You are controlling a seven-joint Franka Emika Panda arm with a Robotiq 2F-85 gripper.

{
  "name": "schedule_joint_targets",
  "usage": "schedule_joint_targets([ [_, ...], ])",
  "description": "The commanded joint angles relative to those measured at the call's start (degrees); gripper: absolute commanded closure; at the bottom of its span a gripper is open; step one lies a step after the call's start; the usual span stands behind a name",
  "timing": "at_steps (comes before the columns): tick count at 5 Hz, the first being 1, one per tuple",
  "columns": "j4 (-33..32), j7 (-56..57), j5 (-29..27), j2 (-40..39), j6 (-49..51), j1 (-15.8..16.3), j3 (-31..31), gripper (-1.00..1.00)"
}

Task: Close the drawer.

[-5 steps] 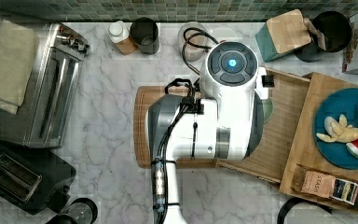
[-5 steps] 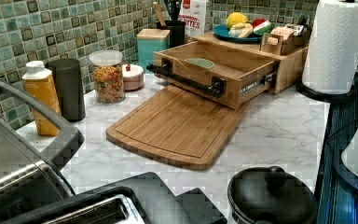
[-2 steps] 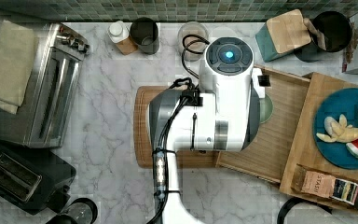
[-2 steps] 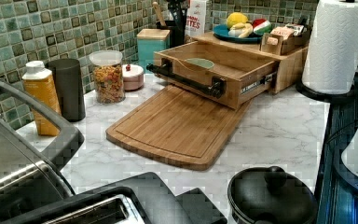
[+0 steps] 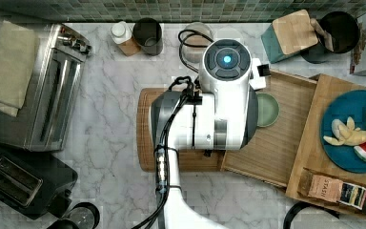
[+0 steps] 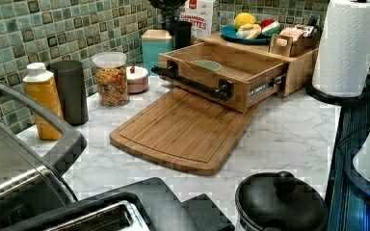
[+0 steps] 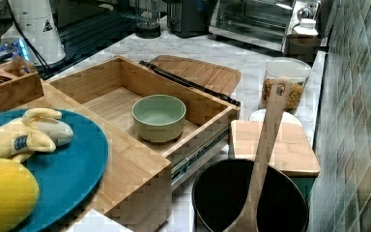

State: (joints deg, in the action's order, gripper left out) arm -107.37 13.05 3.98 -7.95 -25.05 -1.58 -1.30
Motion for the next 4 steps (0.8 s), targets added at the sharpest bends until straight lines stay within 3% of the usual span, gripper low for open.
schedule_joint_targets([
  [1, 8.26, 1.41, 1.05, -6.64, 1.89, 0.79, 3.33, 1.0],
  [2, 4.87, 0.48, 4.28, -7.03, -5.0, 3.77, 1.77, 1.0],
  [4, 0.74, -0.09, 6.47, -8.18, -10.73, 4.11, 1.67, 1.0],
])
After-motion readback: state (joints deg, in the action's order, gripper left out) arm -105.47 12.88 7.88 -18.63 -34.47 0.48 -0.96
